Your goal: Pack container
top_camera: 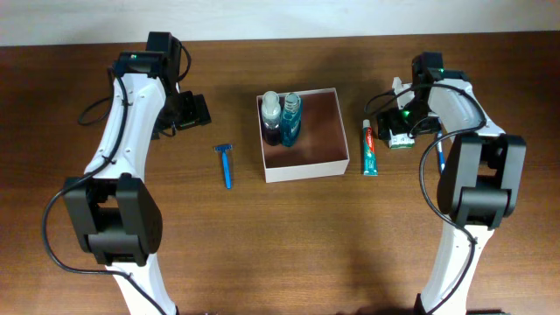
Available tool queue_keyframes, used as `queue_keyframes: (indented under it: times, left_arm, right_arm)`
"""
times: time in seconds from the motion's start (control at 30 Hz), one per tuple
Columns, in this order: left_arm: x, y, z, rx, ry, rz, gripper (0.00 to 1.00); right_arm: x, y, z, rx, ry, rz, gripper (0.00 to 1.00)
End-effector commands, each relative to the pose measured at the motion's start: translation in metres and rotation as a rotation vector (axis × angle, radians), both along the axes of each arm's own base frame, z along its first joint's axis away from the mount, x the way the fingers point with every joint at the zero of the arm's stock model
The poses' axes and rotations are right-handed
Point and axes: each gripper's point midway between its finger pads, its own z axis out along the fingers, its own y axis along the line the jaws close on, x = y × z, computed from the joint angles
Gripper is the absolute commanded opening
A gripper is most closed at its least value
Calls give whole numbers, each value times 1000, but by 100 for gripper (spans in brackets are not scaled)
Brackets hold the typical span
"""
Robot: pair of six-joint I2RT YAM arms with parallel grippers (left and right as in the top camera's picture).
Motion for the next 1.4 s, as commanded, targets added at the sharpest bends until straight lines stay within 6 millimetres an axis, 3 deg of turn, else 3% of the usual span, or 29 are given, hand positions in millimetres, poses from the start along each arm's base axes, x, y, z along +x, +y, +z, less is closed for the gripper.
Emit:
queue_keyframes:
  times: [0.0, 0.17, 0.3, 0.5, 0.73, 0.93, 1.37]
  left_arm:
    - [0, 2, 5, 9, -15, 7, 99]
    - [0, 2, 5, 9, -15, 7, 99]
    - [0, 2, 5, 9, -15, 7, 99]
    - [0, 2, 5, 9, -15, 7, 99]
    - [0, 2, 5, 9, -15, 7, 99]
    - [0, 2, 5, 9, -15, 7, 99]
    - [0, 2, 5, 9, -15, 7, 99]
  right_arm:
    - [-13, -3, -32, -22, 84, -8, 96]
    - [-13, -3, -33, -23, 86, -8, 93]
    - [-13, -3, -33, -23, 86, -8, 73]
    - [-13, -3, -33, -21, 87, -22, 57]
    - [-8, -3, -17, -19, 87, -43, 55]
    - [-1, -2, 18, -9, 82, -59, 54]
    - [-8, 40, 120, 239, 95, -46, 53]
